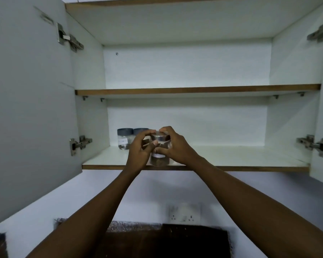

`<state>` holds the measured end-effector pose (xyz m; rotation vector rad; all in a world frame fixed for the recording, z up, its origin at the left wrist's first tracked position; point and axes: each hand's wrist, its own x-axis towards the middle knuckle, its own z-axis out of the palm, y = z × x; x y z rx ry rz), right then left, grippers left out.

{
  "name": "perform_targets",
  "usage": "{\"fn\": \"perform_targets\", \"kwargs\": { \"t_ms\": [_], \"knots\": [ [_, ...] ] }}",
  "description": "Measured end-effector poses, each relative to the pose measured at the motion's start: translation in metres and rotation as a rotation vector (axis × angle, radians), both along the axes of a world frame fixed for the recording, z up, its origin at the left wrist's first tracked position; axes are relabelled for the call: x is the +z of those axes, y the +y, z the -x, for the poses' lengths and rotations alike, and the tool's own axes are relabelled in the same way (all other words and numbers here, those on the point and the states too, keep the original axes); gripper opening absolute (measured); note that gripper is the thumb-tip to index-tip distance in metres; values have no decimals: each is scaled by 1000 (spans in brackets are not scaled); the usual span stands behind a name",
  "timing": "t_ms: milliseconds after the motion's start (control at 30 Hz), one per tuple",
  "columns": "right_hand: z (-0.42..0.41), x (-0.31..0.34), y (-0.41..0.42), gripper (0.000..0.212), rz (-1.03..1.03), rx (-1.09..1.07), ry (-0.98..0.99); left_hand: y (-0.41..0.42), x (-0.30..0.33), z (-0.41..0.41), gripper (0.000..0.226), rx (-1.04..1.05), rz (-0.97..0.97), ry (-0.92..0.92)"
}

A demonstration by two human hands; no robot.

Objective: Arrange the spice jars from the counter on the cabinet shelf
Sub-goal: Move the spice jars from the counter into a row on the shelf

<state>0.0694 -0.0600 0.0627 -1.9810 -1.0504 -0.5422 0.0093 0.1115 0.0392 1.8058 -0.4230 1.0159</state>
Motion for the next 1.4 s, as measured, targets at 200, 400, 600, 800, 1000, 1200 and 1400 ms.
{"fn": "perform_targets", "kwargs": {
  "t_ms": [200,400,600,800,1000,1200,1400],
  "knots": [
    [-47,1,15,60,78,1,-5,25,13,-32,32,242,-349,9],
    [-68,32,18,49,317,-63,-25,24,61,-61,24,440,-701,193],
    [-98,37,20,31,411,-168,-62,14,81,-97,22,526,-877,296],
    [-125,33,26,47,394,-237,-65,18,91,-117,23,507,-869,325],
    [-151,27,37,50,346,-259,-42,23,96,-139,23,496,-860,370],
    [-170,23,47,49,312,-252,-59,29,99,-161,22,526,-870,407],
    [-187,16,52,56,266,-224,-39,31,98,-177,20,578,-900,409]
  ]
}}
